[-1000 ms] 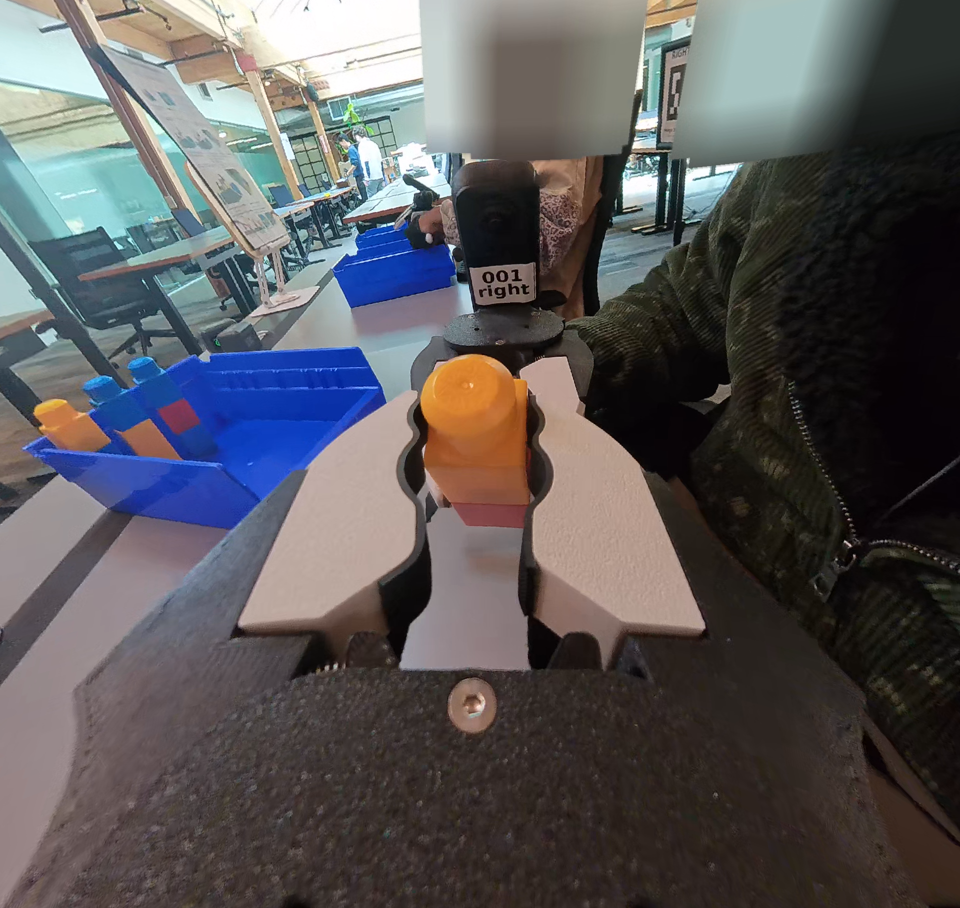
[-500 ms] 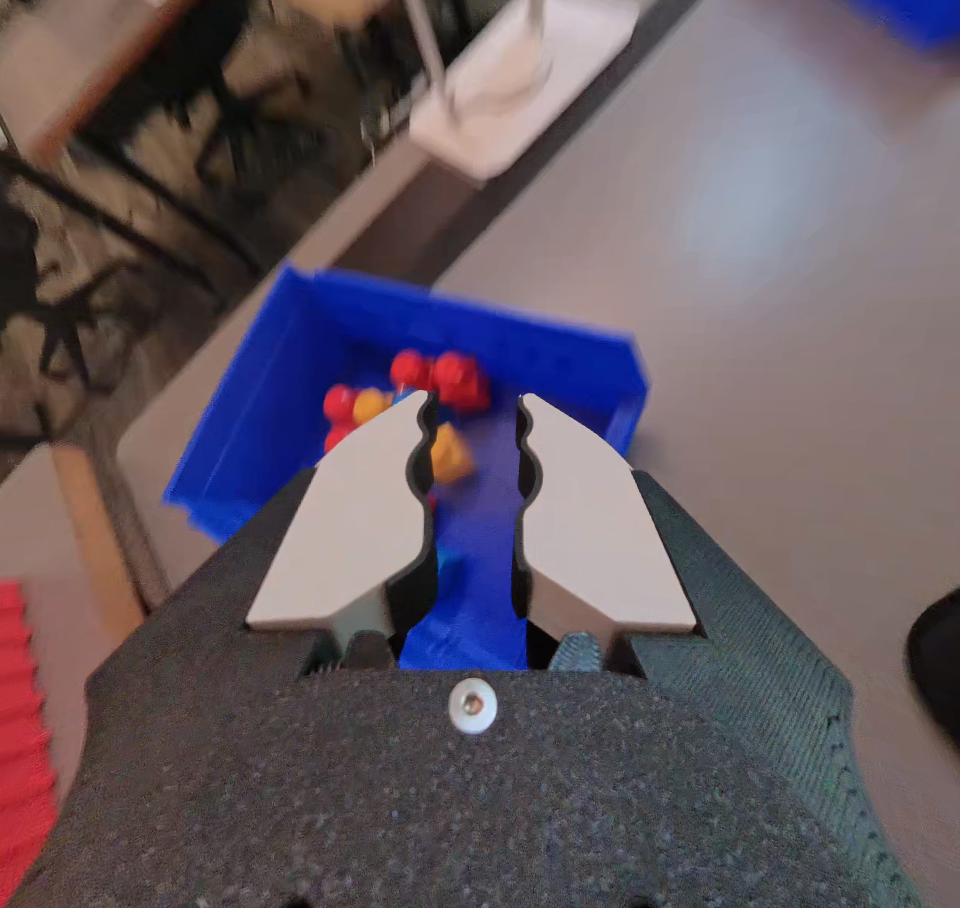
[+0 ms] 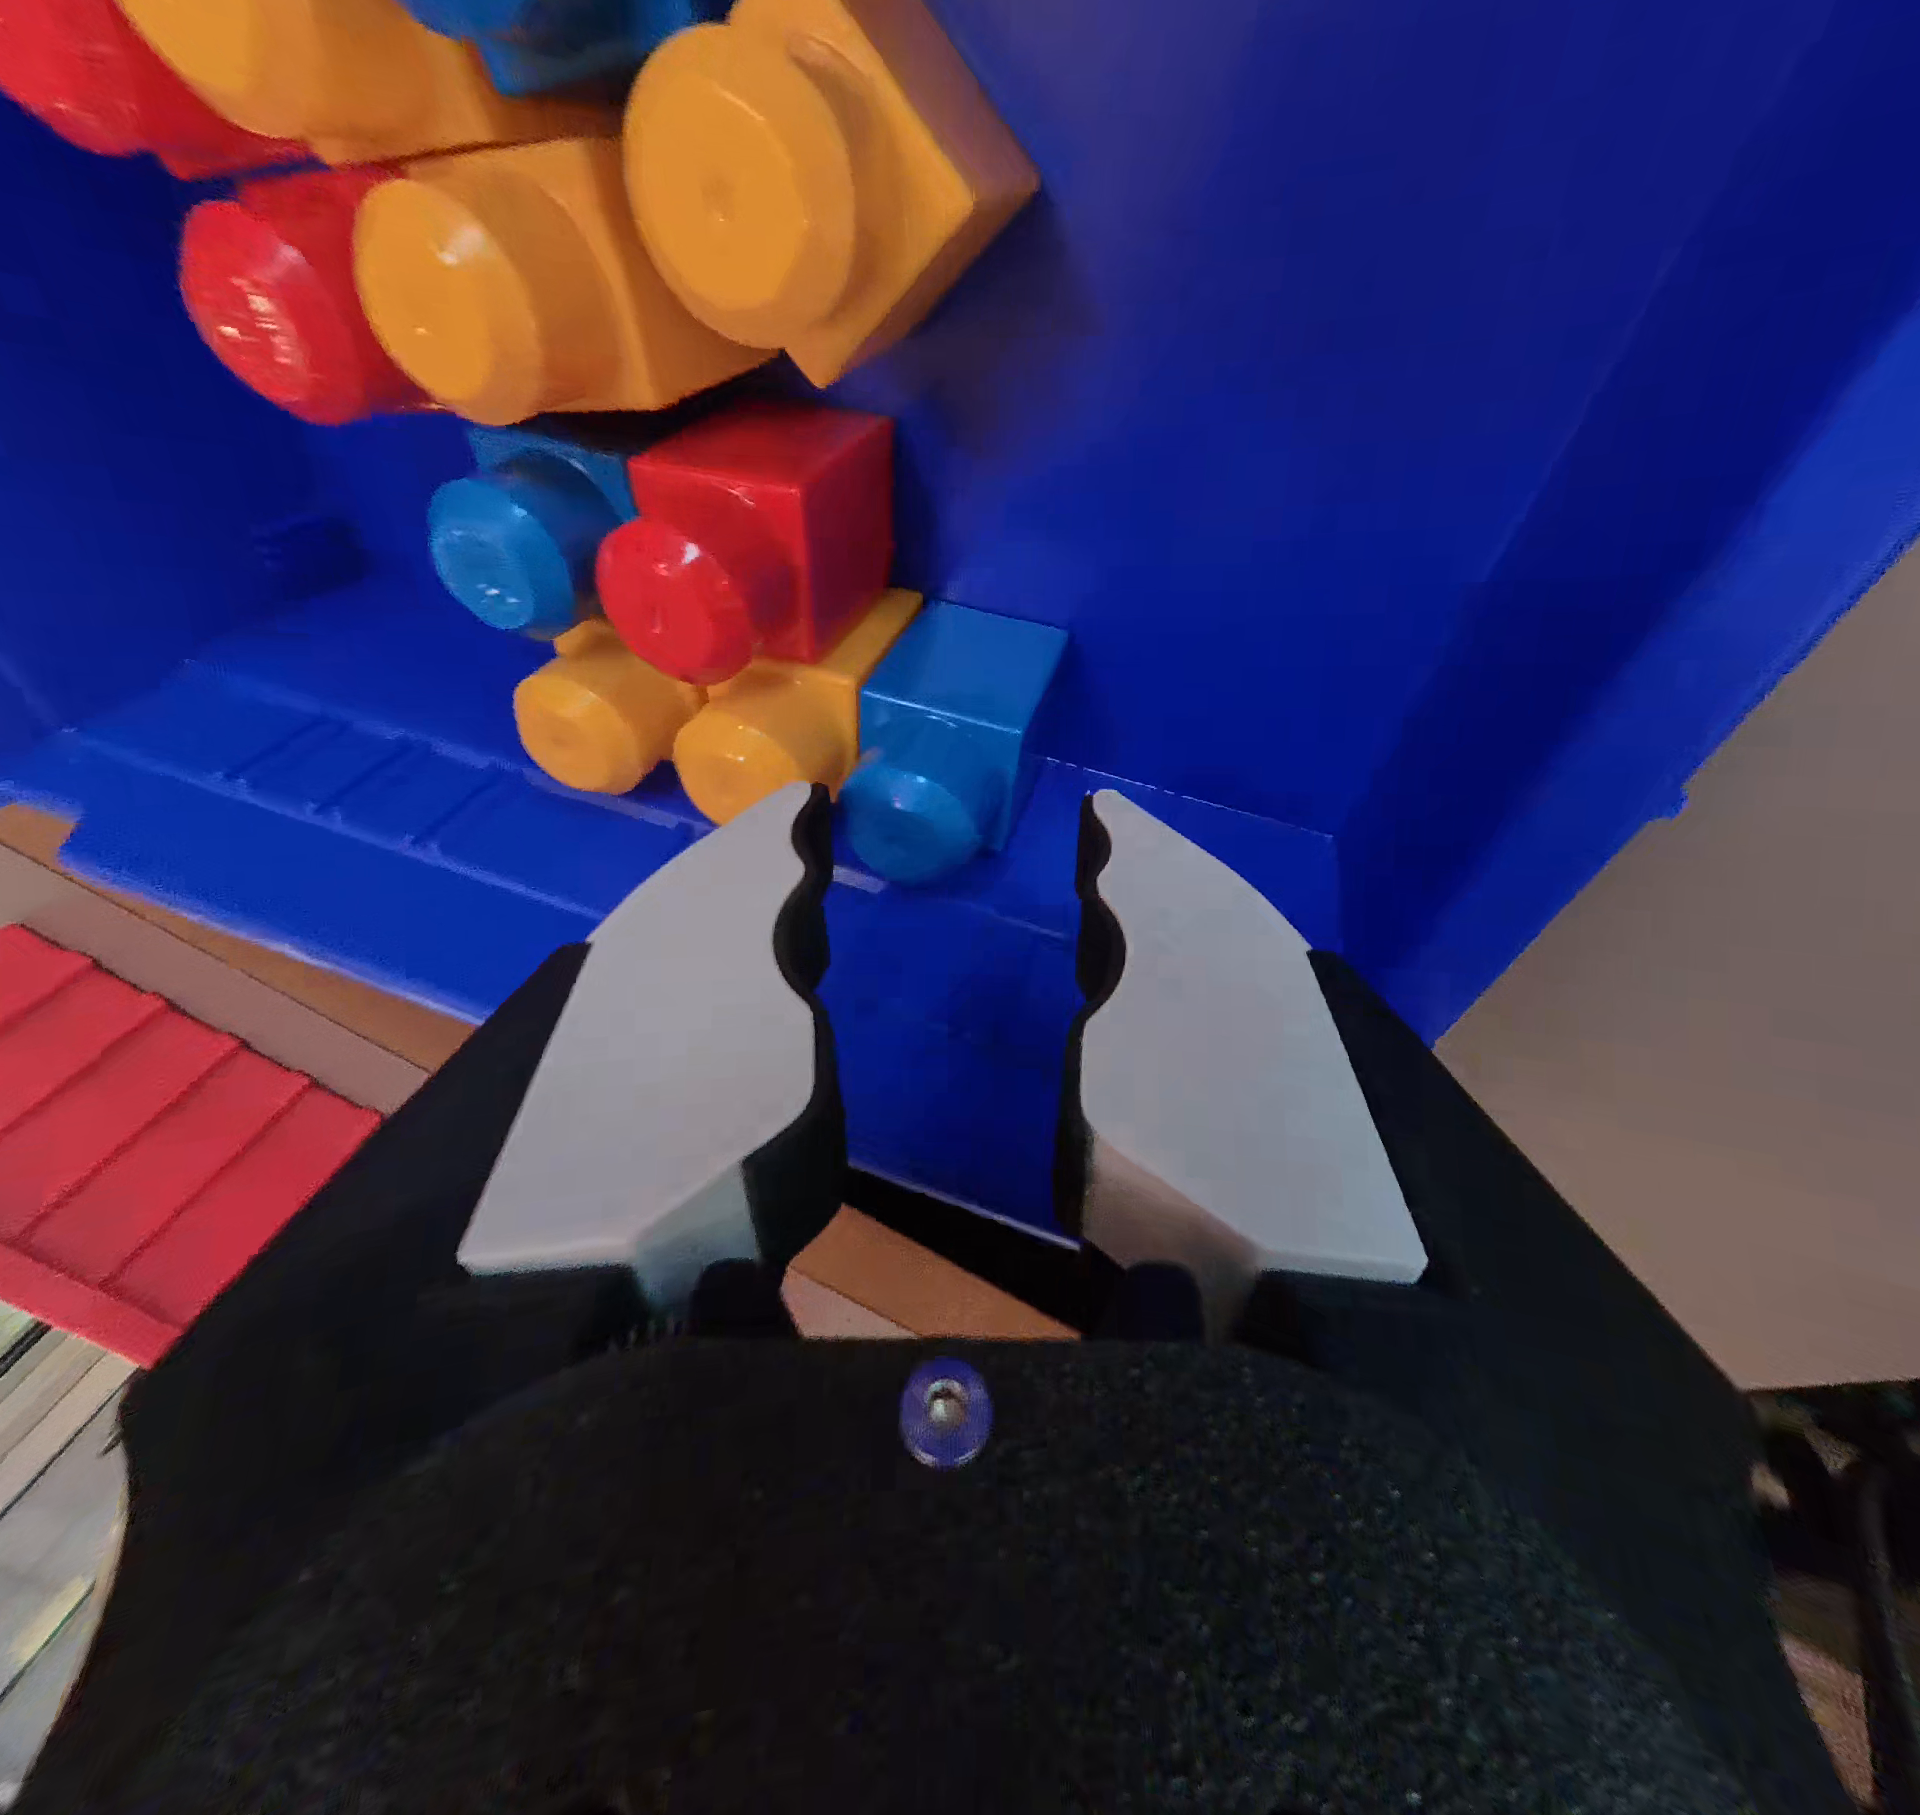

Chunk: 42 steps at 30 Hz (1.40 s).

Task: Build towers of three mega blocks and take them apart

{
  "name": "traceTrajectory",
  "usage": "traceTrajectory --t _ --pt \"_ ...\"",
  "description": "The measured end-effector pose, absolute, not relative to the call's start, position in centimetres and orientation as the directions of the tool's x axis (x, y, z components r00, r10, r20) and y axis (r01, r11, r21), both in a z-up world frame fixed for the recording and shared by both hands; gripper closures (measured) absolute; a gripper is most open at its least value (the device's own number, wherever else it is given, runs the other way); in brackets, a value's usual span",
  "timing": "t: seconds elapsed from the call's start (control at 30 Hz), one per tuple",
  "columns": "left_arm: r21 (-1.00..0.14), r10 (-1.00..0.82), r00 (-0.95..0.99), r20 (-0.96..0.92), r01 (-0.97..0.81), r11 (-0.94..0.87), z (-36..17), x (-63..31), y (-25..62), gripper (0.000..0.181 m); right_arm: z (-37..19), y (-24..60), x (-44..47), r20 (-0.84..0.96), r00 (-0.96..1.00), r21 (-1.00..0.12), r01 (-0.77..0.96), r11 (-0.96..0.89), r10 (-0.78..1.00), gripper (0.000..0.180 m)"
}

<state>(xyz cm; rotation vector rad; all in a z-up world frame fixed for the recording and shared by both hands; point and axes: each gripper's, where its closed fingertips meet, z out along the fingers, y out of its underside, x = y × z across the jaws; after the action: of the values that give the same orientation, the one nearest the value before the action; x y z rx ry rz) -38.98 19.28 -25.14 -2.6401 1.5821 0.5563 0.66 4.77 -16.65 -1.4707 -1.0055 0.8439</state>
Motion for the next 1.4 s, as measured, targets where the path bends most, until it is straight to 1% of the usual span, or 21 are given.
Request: traceTrajectory --t 0.13,0.2,0.3,0.4,0.43,0.47,0.53,0.63,0.7,0.77,0.83,0.9,0.97,1.1,1.2,1.27,1.33,1.4 --pt "0.342 -0.892 0.338 -0.301 -0.835 -0.431 -26.6 -39.9 18.9 0.134 -16.7 4.8 0.7 0.013 0.378 -0.991 0.131 -0.040 0.926 0.143" --pt "0.370 -0.907 0.294 -0.301 -0.841 -0.395 -27.3 -39.8 19.2 0.142 -16.8 4.7 0.7 0.008 0.373 -0.990 0.132 -0.044 0.928 0.143" --pt "0.398 -0.927 0.241 -0.287 -0.850 -0.344 -27.9 -39.7 19.2 0.142 -16.8 4.7 0.7 0.010 0.371 -0.990 0.136 -0.044 0.929 0.143" --pt "0.335 -0.926 0.238 -0.294 -0.881 -0.334 -26.4 -38.5 18.9 0.142 -16.8 4.8 0.9 0.008 0.374 -0.990 0.133 -0.045 0.927 0.143" --pt "0.294 -0.923 0.237 -0.305 -0.898 -0.327 -25.3 -37.7 18.7 0.143 -16.7 4.8 0.9 0.005 0.375 -0.990 0.130 -0.047 0.927 0.143" --pt "0.234 -0.918 0.240 -0.315 -0.918 -0.320 -24.0 -36.5 18.5 0.143 -16.8 4.8 1.0 0.002 0.374 -0.990 0.128 -0.050 0.927 0.143" --pt "0.071 -0.908 0.245 -0.341 -0.956 -0.285 -20.7 -33.3 17.9 0.143 -17.1 5.0 0.9 0.000 0.380 -0.988 0.141 -0.058 0.925 0.143" --pt "-0.190 -0.909 0.204 -0.364 -0.971 -0.142 -15.6 -26.5 15.7 0.143 -18.2 5.6 0.9 0.017 0.411 -0.976 0.206 -0.075 0.912 0.143" --pt "-0.301 -0.916 0.123 -0.382 -0.954 -0.002 -13.5 -21.6 13.1 0.143 -19.3 5.9 0.9 0.060 0.439 -0.956 0.284 -0.075 0.896 0.143" --pt "-0.372 -0.916 0.026 -0.401 -0.918 0.137 -12.7 -16.9 10.3 0.142 -20.4 6.1 0.8 0.138 0.456 -0.923 0.380 -0.053 0.879 0.143" --pt "-0.403 -0.899 -0.059 -0.434 -0.880 0.253 -12.9 -12.9 7.9 0.143 -21.0 5.8 0.6 0.211 0.445 -0.894 0.449 -0.013 0.870 0.143" --pt "-0.417 -0.882 -0.120 -0.455 -0.847 0.330 -13.8 -9.8 6.3 0.143 -21.1 5.3 0.1 0.261 0.424 -0.873 0.488 0.024 0.867 0.143" --pt "-0.424 -0.873 -0.162 -0.460 -0.824 0.376 -14.9 -7.5 5.4 0.143 -21.4 4.8 -0.3 0.301 0.399 -0.852 0.521 0.056 0.866 0.143" --pt "-0.438 -0.872 -0.203 -0.446 -0.800 0.411 -16.8 -4.9 4.7 0.144 -22.1 4.4 -0.5 0.355 0.370 -0.813 0.576 0.088 0.859 0.143" --pt "-0.454 -0.875 -0.208 -0.438 -0.789 0.415 -17.5 -4.4 4.8 0.144 -21.9 4.2 -0.6 0.367 0.361 -0.816 0.567 0.110 0.857 0.144" --pt "-0.485 -0.874 -0.193 -0.446 -0.768 0.417 -17.1 -4.2 4.8 0.144 -21.4 4.2 -0.4 0.362 0.366 -0.833 0.540 0.121 0.857 0.144" --pt "-0.527 -0.873 -0.171 -0.457 -0.739 0.421 -16.5 -4.2 4.8 0.144 -20.4 4.0 -0.4 0.347 0.373 -0.863 0.486 0.138 0.861 0.144" --pt "-0.593 -0.876 -0.152 -0.457 -0.682 0.428 -15.7 -4.0 4.5 0.144 -19.2 3.7 -0.4 0.343 0.374 -0.887 0.432 0.165 0.862 0.144"
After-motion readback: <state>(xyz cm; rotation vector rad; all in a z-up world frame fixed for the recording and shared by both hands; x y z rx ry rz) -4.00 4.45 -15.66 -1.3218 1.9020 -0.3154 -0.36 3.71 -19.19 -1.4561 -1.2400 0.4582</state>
